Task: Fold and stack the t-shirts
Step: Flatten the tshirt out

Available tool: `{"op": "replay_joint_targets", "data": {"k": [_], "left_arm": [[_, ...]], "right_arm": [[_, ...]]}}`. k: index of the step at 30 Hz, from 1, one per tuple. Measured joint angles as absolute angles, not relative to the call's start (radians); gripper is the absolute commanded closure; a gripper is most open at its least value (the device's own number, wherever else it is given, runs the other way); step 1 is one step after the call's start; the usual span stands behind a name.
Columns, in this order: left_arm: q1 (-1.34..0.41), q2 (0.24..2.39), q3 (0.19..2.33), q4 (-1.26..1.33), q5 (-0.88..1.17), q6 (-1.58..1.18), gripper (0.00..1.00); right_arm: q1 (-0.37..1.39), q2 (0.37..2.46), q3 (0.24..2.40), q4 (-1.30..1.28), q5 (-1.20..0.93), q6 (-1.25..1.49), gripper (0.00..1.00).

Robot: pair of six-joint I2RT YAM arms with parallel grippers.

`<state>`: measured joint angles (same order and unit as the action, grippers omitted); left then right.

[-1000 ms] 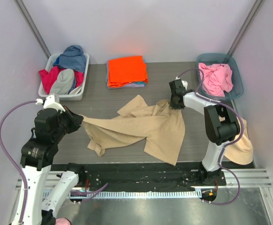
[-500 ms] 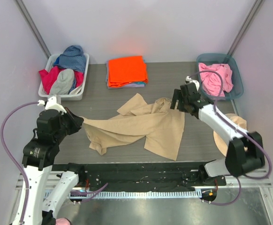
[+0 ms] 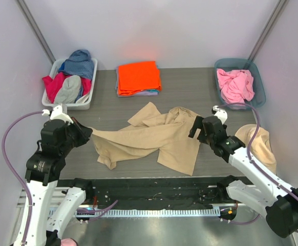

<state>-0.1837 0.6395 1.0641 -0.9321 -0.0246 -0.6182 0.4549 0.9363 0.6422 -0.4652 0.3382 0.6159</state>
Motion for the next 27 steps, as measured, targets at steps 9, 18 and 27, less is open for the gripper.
{"op": "replay_joint_targets", "data": {"k": [9, 18, 27], "left_arm": [[-0.184, 0.637, 1.064, -0.932, -0.025, -0.621, 1.0], [-0.184, 0.635, 1.064, -0.933, -0.025, -0.621, 1.0], [-0.184, 0.629, 1.053, -0.933, -0.025, -0.621, 1.0]], "right_arm": [[0.455, 1.119, 0.641, -0.466, 0.34, 0.67, 0.99], [0.492, 1.07, 0.645, -0.583, 0.327, 0.736, 0.25], [0.613, 0.881, 0.623, -0.723, 0.343, 0.841, 0.24]]}}
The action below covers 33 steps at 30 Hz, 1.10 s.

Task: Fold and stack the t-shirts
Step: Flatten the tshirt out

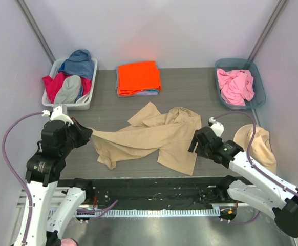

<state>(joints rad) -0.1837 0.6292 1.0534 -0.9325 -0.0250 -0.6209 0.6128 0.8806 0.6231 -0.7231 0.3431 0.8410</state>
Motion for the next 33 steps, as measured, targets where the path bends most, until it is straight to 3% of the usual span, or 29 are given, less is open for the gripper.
{"op": "replay_joint_targets", "data": {"k": [13, 23, 33], "left_arm": [[-0.184, 0.624, 1.05, -0.933, -0.025, -0.62, 1.0], [-0.184, 0.617, 1.048, -0.933, -0.025, -0.62, 1.0], [-0.184, 0.606, 1.041, -0.936, -0.025, -0.619, 1.0]], "right_arm": [[1.017, 0.918, 0.517, -0.864, 0.495, 1.282, 0.32], [1.137, 1.033, 0.472, -0.853, 0.524, 1.475, 0.38], [1.161, 1.087, 0.474, -0.819, 0.57, 1.496, 0.47]]}}
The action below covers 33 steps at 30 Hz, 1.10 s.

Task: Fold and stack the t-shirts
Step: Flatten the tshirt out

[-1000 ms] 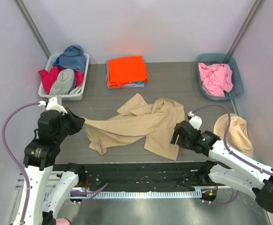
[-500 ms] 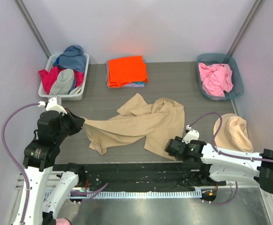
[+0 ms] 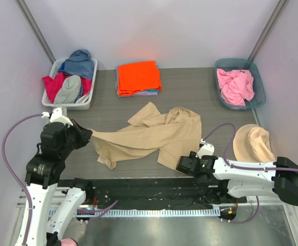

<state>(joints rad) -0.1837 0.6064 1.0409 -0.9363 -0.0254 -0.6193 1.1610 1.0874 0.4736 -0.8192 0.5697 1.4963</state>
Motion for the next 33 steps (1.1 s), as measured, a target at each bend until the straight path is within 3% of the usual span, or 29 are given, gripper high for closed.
{"op": "replay_joint_targets", "data": {"k": [15, 18, 21, 25, 33], "left_arm": [[-0.184, 0.593, 1.039, -0.941, -0.025, -0.619, 1.0], [-0.184, 0.591, 1.037, -0.94, -0.025, -0.619, 1.0], [-0.184, 0.59, 1.033, -0.941, -0.025, -0.619, 1.0], [-0.184, 0.59, 1.031, -0.941, -0.025, -0.619, 1.0], [-0.184, 0.591, 1.028, -0.94, -0.026, -0.619, 1.0]], "right_arm": [[1.282, 1.213, 0.535, -0.796, 0.618, 1.547, 0.48], [1.291, 1.213, 0.534, -0.794, 0.621, 1.567, 0.54], [1.295, 1.203, 0.526, -0.794, 0.623, 1.585, 0.66], [1.295, 1.175, 0.505, -0.785, 0.619, 1.611, 0.99], [1.295, 1.15, 0.492, -0.762, 0.611, 1.652, 0.99]]}}
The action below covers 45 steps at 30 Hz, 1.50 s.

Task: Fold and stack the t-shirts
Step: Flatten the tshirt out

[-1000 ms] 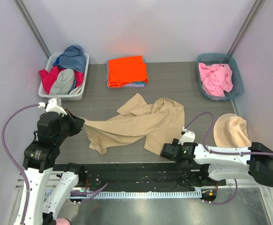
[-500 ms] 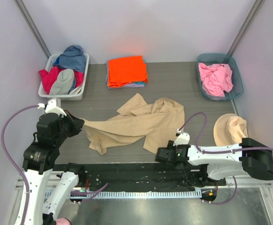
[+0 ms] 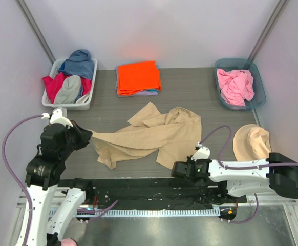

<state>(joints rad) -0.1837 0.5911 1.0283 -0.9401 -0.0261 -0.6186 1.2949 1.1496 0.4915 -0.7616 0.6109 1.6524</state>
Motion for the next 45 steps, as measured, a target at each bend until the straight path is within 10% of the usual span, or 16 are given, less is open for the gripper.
{"op": "replay_joint_targets", "data": {"k": [33, 45], "left_arm": [[-0.198, 0.701, 1.466, -1.063, -0.04, -0.564, 1.0], [-0.201, 0.698, 1.408, -1.063, -0.03, -0.562, 1.0]], "right_arm": [[1.598, 1.529, 2.233, -1.32, 1.232, 0.764, 0.99], [1.706, 1.525, 2.087, -1.346, 1.276, 0.85, 0.99]]}}
